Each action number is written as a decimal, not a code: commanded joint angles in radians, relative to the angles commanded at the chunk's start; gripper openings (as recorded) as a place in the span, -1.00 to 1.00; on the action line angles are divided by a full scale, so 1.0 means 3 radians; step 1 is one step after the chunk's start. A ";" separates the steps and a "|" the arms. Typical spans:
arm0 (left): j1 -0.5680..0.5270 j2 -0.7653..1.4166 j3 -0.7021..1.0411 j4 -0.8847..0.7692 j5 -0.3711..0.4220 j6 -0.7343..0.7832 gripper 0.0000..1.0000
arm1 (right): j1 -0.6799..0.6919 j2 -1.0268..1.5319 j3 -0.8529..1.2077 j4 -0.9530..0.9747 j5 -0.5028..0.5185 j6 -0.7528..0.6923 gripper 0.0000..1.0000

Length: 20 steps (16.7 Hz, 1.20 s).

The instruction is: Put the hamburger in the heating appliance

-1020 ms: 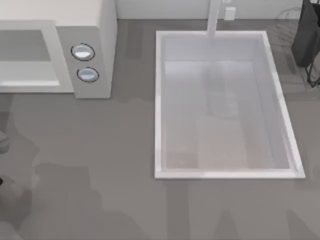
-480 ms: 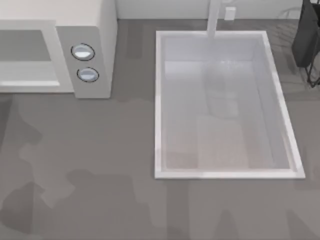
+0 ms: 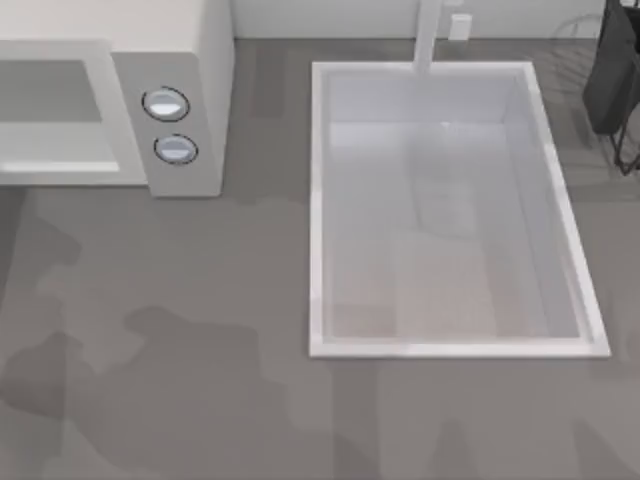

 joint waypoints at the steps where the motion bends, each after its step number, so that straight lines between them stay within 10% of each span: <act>1: 0.0000 0.0086 0.0015 0.0203 0.0024 -0.0074 -1.00 | 0.0000 0.0000 0.0000 0.0000 0.0000 0.0000 1.00; 20: -0.0037 0.2058 -0.0159 0.5694 0.0582 -0.2150 -1.00 | 0.0000 0.0000 0.0000 0.0000 0.0000 0.0000 1.00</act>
